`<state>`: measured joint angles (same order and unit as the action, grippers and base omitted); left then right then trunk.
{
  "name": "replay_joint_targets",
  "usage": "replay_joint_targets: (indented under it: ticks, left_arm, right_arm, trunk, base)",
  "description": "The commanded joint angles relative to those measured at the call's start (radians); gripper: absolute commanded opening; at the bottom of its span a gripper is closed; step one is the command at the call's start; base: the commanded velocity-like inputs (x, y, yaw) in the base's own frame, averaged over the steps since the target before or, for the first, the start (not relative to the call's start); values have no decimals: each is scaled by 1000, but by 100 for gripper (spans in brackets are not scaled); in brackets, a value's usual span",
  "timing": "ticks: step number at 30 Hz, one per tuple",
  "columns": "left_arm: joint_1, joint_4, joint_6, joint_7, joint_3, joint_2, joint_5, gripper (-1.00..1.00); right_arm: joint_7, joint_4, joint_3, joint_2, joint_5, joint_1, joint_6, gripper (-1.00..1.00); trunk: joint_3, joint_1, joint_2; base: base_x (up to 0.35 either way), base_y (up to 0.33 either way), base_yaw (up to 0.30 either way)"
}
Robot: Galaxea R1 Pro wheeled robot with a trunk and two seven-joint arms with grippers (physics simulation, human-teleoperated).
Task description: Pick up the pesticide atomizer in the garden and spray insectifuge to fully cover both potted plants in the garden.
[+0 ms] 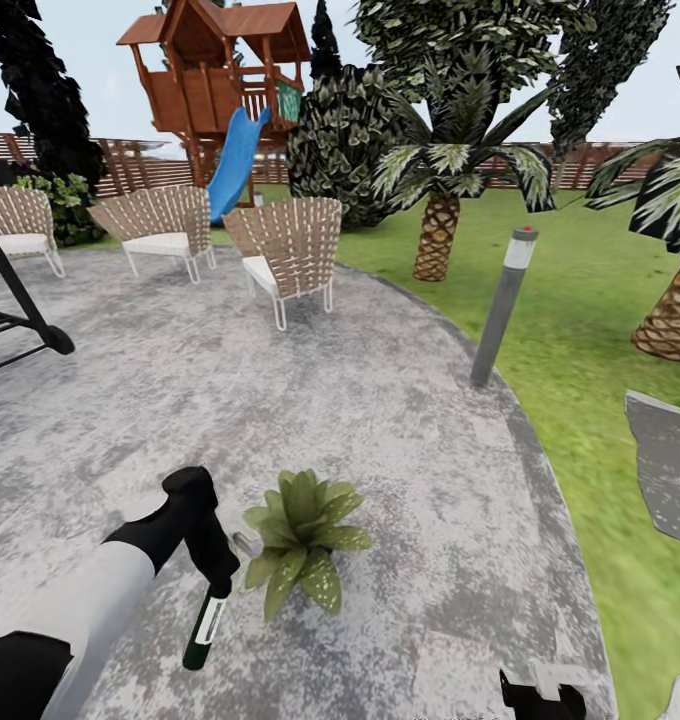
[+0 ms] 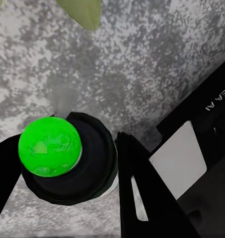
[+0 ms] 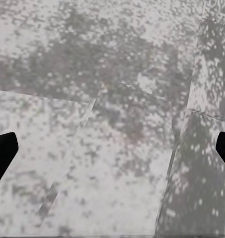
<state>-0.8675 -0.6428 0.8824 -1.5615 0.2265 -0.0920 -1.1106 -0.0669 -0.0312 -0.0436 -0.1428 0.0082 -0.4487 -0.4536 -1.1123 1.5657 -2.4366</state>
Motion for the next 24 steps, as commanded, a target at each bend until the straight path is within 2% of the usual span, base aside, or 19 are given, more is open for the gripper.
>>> replay_joint_targets:
  ticks: [1, 4, 9, 14, 15, 19, 23, 24]
  left_arm:
    - [25, -2, 10, -9, 4, 0, -9, -100]
    - [82, -4, 10, -9, -1, -3, -12, -100]
    - [88, -9, 13, -9, -7, -16, -11, -100]
    - [88, -15, 16, -9, -9, -21, -11, -100]
    - [88, -13, 17, -9, -10, -44, -11, -100]
    - [89, -10, 17, -9, -11, -63, -11, -100]
    - [100, -12, 16, 75, -17, -70, 1, -100]
    - [103, -10, 15, 101, -29, -67, 4, -100]
  right_arm:
    - [0, 1, -4, 0, 1, -1, -4, 100]
    - [-1, 1, -4, 2, 1, -1, -4, 100]
    - [-1, 1, -4, 2, 1, -1, -4, 100]
    - [-1, 1, -4, 2, 1, -1, -4, 100]
    - [-1, 2, -4, 0, 1, -1, -4, 100]
    - [1, 2, -4, -1, 2, -1, -3, 100]
    - [1, 2, -4, -1, 2, -1, -3, 100]
    - [1, 2, -4, -1, 2, -1, -4, 100]
  trunk:
    - [-1, 0, 0]
    - [-1, 0, 0]
    - [-1, 0, 0]
    - [-1, 0, 0]
    - [-1, 0, 0]
    - [-1, 0, 0]
    - [-1, 0, 0]
    - [-1, 0, 0]
  base:
    - [0, 4, -222]
    - [0, 1, -255]
    - [-26, 0, -226]
    - [-274, 28, -33]
    - [-75, 35, -1]
    - [-25, 11, 0]
    - [-2, 1, 0]
    - [0, 0, 0]
